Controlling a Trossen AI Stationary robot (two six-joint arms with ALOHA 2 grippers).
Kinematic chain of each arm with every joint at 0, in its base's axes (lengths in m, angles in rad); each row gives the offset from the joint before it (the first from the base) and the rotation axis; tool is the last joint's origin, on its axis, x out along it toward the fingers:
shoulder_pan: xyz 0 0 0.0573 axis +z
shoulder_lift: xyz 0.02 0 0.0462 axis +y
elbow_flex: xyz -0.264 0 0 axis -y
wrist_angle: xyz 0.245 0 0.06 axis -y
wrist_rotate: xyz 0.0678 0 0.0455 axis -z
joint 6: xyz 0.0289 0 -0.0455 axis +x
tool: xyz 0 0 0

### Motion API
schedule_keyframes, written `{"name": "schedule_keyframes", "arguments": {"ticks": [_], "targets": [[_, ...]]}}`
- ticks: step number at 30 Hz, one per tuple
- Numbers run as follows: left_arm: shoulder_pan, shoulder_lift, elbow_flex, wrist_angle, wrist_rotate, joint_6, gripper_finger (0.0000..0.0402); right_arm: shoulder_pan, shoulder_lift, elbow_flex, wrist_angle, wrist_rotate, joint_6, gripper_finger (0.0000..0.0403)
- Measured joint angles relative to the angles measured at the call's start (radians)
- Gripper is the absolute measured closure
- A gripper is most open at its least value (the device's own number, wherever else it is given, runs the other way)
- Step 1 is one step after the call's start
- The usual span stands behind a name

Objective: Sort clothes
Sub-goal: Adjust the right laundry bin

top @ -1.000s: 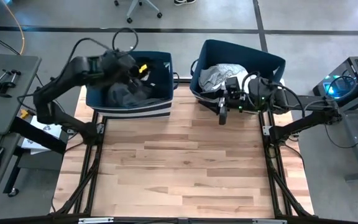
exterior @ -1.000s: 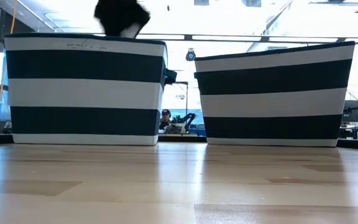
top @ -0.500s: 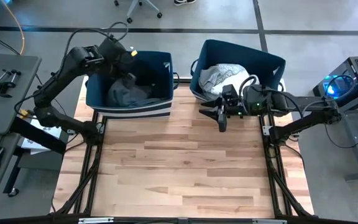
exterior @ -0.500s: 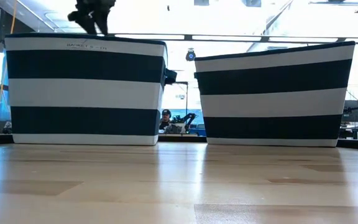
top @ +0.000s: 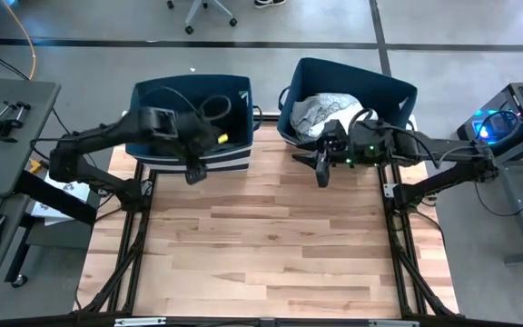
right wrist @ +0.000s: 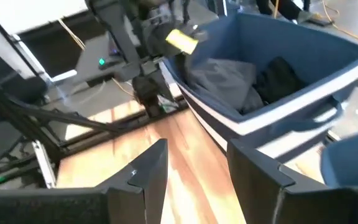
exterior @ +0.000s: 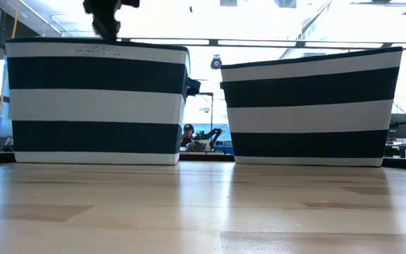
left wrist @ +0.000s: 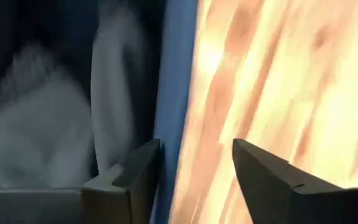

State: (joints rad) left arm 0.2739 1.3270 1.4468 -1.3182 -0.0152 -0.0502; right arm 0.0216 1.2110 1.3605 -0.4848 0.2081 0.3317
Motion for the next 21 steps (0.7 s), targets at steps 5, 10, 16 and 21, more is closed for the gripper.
{"name": "schedule_keyframes", "arguments": {"ticks": [5, 10, 16, 21], "targets": [[-0.019, 0.000, -0.093, -0.045, -0.149, -0.102, 0.0279, -0.024, 0.000, 0.000, -0.131, -0.001, 0.000, 0.0250], [-0.020, -0.023, -0.093, -0.108, -0.183, -0.103, 0.0381, -0.041, 0.000, 0.000, -0.247, -0.001, 0.000, 0.0250], [-0.019, -0.107, -0.094, -0.153, -0.255, -0.064, 0.0375, -0.064, 0.007, 0.000, -0.359, 0.081, -0.066, 0.0248], [-0.018, -0.167, -0.094, -0.103, -0.216, -0.078, 0.0356, -0.116, 0.058, 0.000, -0.386, 0.099, -0.173, 0.0227]]}}
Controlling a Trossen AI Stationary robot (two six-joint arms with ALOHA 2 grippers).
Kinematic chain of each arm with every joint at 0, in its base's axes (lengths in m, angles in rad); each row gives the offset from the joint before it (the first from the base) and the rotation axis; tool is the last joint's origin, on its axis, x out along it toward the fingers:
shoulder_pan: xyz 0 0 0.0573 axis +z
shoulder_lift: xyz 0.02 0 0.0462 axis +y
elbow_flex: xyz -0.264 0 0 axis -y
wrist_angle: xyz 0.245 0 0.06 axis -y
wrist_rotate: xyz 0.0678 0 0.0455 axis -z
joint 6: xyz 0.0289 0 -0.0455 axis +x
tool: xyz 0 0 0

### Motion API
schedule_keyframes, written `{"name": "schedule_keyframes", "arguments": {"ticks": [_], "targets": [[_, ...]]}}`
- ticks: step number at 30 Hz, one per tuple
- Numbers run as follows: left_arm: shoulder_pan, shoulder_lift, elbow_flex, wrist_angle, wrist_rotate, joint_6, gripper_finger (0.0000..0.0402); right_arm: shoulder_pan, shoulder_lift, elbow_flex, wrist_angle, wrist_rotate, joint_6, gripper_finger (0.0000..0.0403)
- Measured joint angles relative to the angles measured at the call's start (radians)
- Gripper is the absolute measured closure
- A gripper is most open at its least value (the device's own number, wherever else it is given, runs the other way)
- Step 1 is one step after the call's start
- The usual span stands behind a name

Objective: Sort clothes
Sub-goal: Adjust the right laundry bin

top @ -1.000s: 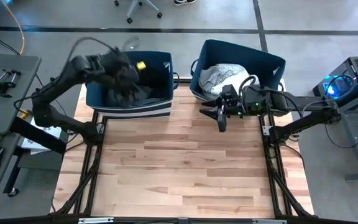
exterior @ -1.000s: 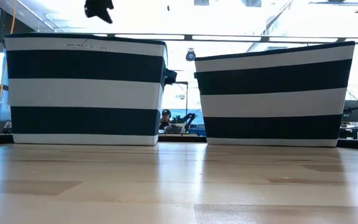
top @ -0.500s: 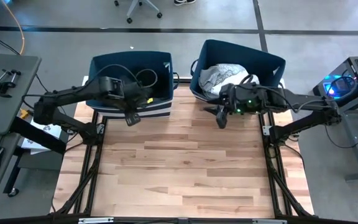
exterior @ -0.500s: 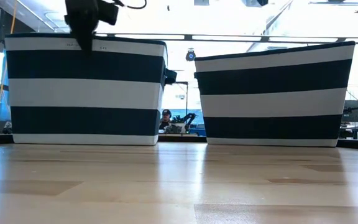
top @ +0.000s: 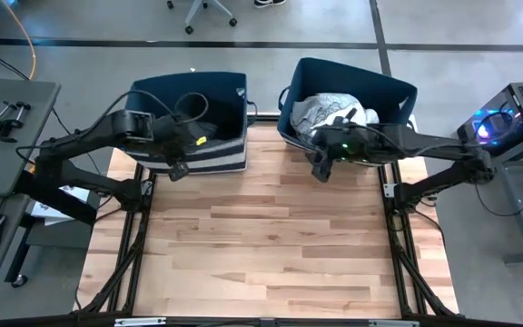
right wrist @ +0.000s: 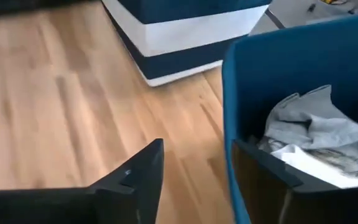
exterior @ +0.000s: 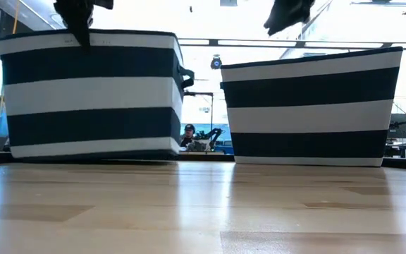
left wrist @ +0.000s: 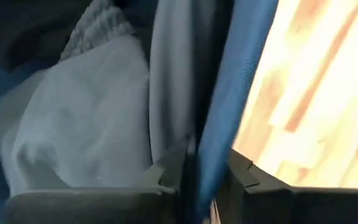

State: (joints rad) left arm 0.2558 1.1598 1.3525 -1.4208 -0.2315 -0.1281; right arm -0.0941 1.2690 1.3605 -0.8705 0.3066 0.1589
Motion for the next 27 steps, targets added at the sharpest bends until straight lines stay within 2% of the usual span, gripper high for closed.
{"name": "schedule_keyframes", "arguments": {"ticks": [6, 10, 12, 14, 18, 19, 27], "targets": [[-0.001, -0.030, 0.002, 0.022, 0.076, -0.047, 0.0286, -0.084, 0.106, 0.000, -0.001, -0.001, -0.090, 0.0175], [0.000, -0.029, 0.002, 0.033, 0.077, -0.092, 0.0242, -0.133, 0.170, 0.000, 0.004, 0.000, -0.088, 0.0175], [-0.002, -0.026, 0.002, 0.052, 0.081, -0.114, 0.0228, -0.149, 0.197, 0.000, 0.023, 0.007, -0.089, 0.0200], [-0.003, -0.025, 0.002, 0.087, 0.085, -0.133, 0.0221, -0.164, 0.222, 0.000, 0.044, 0.000, -0.089, 0.0243], [-0.003, -0.025, 0.002, 0.172, 0.097, -0.133, 0.0218, -0.160, 0.238, 0.000, 0.066, -0.127, -0.083, 0.0366], [-0.003, -0.025, 0.002, 0.186, 0.100, -0.133, 0.0218, -0.148, 0.238, 0.000, 0.063, -0.145, -0.072, 0.0383], [-0.017, -0.025, 0.002, 0.249, 0.135, -0.141, 0.0218, 0.025, 0.145, 0.001, -0.021, -0.216, 0.211, 0.0398]]}}
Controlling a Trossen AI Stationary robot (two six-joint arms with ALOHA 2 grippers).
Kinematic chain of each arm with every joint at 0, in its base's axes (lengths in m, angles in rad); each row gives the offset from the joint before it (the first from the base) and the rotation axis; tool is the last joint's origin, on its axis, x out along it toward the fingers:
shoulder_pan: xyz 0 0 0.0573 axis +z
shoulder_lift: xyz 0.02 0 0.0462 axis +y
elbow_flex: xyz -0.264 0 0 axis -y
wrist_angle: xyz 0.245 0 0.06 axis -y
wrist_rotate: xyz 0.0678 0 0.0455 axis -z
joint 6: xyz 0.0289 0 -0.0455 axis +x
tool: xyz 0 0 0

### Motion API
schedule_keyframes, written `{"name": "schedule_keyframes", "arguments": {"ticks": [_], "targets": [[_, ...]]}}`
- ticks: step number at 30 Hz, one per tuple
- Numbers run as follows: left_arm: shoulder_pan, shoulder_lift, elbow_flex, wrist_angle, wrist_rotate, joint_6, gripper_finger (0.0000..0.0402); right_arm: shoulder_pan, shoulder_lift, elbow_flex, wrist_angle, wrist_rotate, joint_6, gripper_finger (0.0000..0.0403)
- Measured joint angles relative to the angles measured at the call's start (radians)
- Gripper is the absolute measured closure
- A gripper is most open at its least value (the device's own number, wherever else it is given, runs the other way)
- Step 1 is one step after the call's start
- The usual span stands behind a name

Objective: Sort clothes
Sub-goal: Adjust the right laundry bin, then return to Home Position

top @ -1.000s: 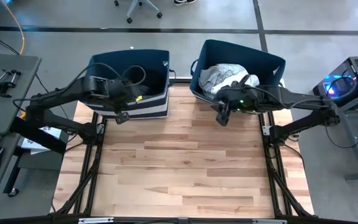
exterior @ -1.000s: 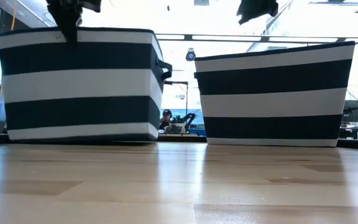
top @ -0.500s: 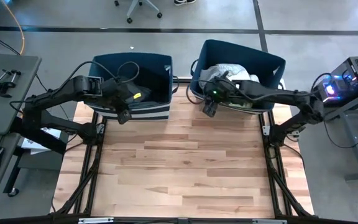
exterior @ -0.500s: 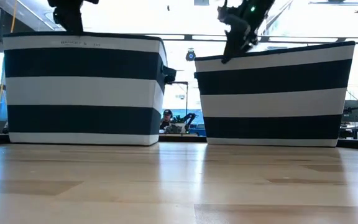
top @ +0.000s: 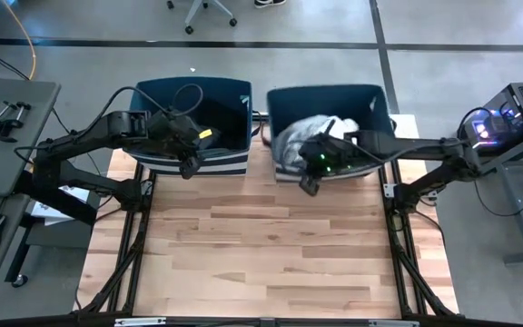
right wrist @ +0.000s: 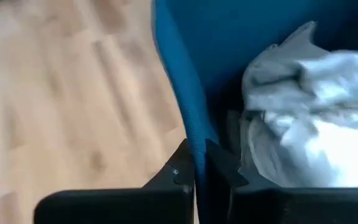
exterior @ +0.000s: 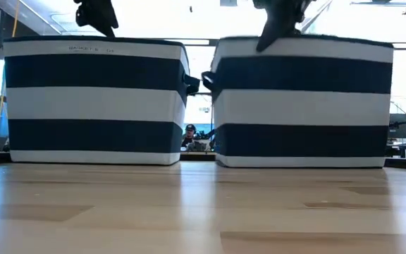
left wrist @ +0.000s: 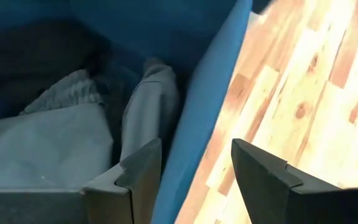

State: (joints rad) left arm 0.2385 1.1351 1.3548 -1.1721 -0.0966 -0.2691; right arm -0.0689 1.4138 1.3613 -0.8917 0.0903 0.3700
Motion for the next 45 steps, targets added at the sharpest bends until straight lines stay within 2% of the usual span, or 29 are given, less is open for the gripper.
{"name": "schedule_keyframes", "arguments": {"ticks": [5, 10, 14, 19, 23, 26, 29, 33, 36, 41, 45], "targets": [[-0.006, 0.000, 0.000, 0.022, 0.000, 0.001, 0.0218, 0.054, -0.023, -0.001, 0.009, 0.015, 0.094, 0.0399], [-0.006, 0.000, 0.000, 0.040, 0.000, 0.017, 0.0218, -0.028, 0.001, 0.001, 0.017, 0.067, 0.108, 0.0401], [-0.006, 0.001, 0.000, 0.058, 0.000, 0.027, 0.0218, -0.096, -0.003, 0.002, -0.056, 0.109, 0.033, 0.0402], [-0.006, 0.001, 0.000, 0.057, 0.000, 0.021, 0.0218, -0.127, -0.023, 0.007, -0.239, 0.092, -0.085, 0.0402], [-0.006, 0.001, 0.000, 0.056, 0.000, 0.009, 0.0218, -0.126, -0.030, 0.003, -0.229, 0.078, -0.154, 0.0399], [-0.006, 0.001, 0.000, 0.053, 0.000, 0.009, 0.0218, -0.127, -0.037, -0.001, -0.211, 0.061, -0.118, 0.0379], [-0.006, 0.001, 0.000, 0.053, 0.004, 0.009, 0.0218, -0.127, -0.039, 0.016, -0.228, 0.055, -0.066, 0.0339], [-0.006, 0.001, 0.044, 0.057, 0.014, 0.009, 0.0218, -0.127, -0.046, 0.116, -0.225, 0.047, -0.035, 0.0278], [-0.006, 0.001, 0.085, 0.059, 0.063, 0.012, 0.0218, -0.127, -0.045, 0.213, -0.219, 0.045, -0.051, 0.0247], [-0.062, -0.004, 0.130, 0.030, 0.230, 0.069, 0.0218, -0.119, -0.046, 0.366, -0.213, 0.002, -0.109, 0.0228], [-0.190, 0.013, 0.129, -0.069, 0.246, 0.033, 0.0226, -0.063, -0.049, 0.425, -0.187, -0.098, -0.178, 0.0226]]}}
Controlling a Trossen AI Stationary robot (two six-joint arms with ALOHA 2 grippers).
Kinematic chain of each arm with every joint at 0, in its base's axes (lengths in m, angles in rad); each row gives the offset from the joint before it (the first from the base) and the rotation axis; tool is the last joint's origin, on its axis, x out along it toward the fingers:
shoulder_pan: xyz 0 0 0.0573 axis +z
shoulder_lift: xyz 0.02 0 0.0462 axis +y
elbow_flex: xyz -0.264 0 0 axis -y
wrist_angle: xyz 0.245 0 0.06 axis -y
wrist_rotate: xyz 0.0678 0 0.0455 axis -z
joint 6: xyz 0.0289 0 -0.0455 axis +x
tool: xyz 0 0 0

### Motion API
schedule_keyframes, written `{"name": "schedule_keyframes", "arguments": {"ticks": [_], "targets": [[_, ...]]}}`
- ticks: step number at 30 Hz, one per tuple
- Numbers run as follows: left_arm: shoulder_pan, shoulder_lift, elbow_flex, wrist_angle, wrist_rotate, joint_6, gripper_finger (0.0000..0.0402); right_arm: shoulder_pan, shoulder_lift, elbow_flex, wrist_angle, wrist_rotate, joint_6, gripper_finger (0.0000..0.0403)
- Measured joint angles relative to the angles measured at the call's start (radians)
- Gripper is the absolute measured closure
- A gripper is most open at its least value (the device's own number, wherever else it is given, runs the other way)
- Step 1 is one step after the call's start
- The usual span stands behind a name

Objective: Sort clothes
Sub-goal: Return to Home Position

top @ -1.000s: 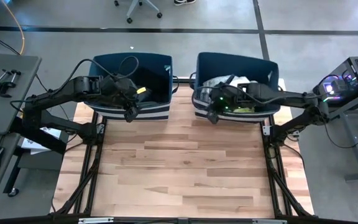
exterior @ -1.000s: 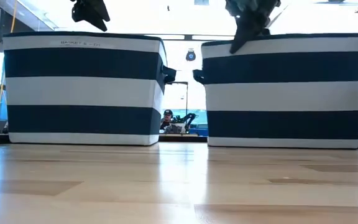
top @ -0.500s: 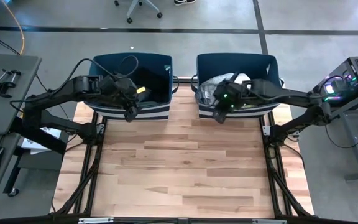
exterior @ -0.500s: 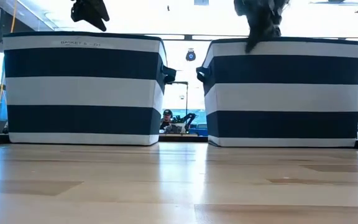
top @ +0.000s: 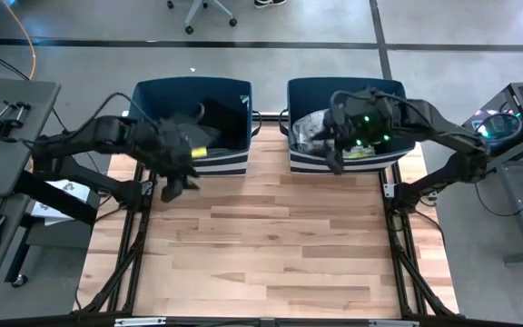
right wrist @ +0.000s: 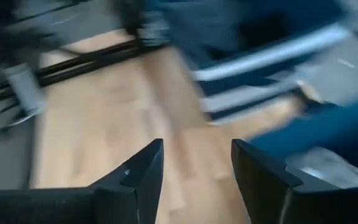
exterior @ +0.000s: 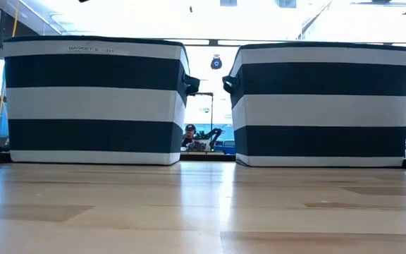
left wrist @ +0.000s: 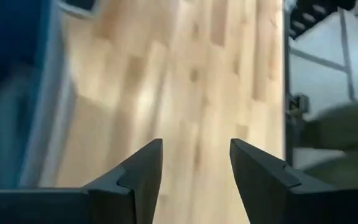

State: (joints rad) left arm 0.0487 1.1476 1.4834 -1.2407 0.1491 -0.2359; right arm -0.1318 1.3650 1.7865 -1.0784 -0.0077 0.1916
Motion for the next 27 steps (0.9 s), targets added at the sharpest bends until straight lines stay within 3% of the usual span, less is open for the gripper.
{"name": "schedule_keyframes", "arguments": {"ticks": [5, 12, 14, 20, 27], "targets": [[-0.131, -0.006, -0.002, 0.102, -0.037, -0.125, 0.0261, 0.105, -0.052, -0.039, 0.017, -0.198, -0.011, 0.0232], [-0.236, -0.155, -0.030, 0.338, -0.306, -0.155, 0.0306, 0.205, -0.313, -0.300, 0.247, -0.213, 0.152, 0.0282], [-0.251, -0.224, -0.086, 0.409, -0.370, -0.163, 0.0312, 0.219, -0.420, -0.409, 0.351, -0.210, 0.189, 0.0298], [-0.258, -0.438, -0.367, 0.717, -0.393, -0.206, 0.0322, 0.224, -0.721, -0.747, 0.680, -0.183, 0.233, 0.0336], [-0.258, -0.595, -0.674, 1.096, -0.474, -0.149, 0.0323, 0.224, -0.963, -1.067, 0.978, -0.169, 0.252, 0.0355]]}}
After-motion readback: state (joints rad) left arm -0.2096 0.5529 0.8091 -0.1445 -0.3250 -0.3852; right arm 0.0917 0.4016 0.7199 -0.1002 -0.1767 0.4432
